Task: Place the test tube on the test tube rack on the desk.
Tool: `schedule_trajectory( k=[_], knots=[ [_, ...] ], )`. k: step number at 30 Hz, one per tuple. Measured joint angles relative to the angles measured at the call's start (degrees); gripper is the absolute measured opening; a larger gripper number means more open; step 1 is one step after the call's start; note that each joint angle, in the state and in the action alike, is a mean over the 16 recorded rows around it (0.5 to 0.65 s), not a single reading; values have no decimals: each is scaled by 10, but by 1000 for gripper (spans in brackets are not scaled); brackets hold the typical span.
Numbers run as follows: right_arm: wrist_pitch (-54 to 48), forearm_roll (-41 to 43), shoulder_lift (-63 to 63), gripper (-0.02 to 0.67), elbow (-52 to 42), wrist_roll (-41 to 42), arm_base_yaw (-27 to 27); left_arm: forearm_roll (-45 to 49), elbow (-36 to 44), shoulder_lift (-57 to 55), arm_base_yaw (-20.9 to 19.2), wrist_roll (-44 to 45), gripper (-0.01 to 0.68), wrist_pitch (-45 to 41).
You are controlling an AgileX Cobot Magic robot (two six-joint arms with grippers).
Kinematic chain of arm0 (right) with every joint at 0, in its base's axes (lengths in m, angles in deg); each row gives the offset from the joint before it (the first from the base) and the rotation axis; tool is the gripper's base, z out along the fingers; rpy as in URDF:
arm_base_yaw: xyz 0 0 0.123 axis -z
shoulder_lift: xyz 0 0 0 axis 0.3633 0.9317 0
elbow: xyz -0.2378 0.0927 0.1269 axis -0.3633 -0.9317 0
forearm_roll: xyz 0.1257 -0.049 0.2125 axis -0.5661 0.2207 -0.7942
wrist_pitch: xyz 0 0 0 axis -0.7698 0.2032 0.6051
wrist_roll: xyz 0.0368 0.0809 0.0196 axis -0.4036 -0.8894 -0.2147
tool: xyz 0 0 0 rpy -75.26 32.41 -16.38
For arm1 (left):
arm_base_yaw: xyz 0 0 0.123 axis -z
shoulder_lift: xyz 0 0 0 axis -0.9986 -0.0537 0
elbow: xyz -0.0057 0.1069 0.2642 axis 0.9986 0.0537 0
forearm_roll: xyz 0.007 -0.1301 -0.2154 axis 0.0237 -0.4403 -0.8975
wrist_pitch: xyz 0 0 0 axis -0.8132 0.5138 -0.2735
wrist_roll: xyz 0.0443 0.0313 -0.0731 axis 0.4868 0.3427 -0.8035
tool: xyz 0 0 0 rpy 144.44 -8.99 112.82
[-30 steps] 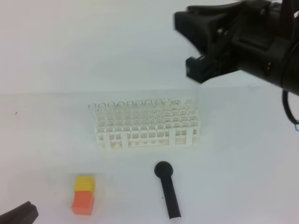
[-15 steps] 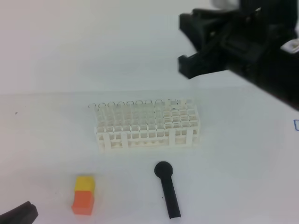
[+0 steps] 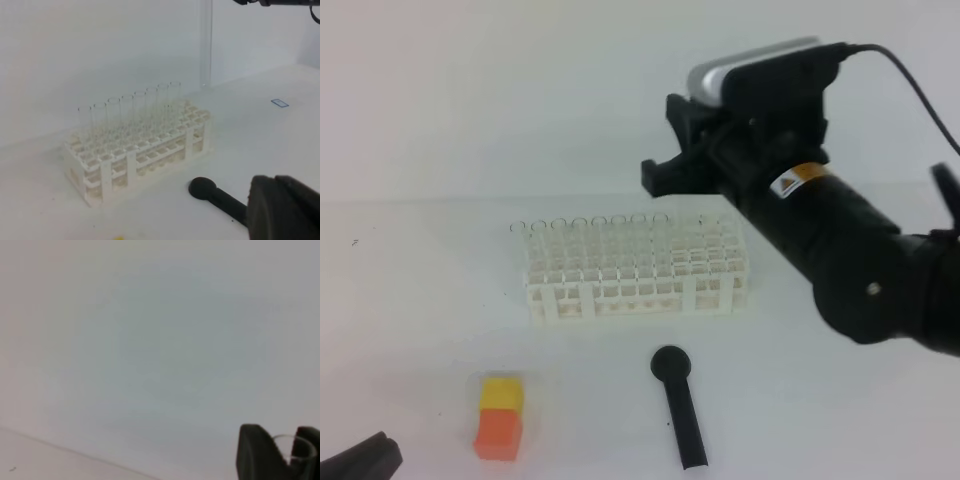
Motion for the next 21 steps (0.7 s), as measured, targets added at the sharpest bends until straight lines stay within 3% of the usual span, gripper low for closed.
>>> schedule_trajectory(
  k=[9, 21],
  knots=[
    [94, 67, 61, 125, 0, -22, 1, 0, 0, 0, 0, 0, -1, -1],
    [170, 47, 127, 125, 0, -26, 2, 0, 2, 0, 0, 1, -1, -9]
  ],
)
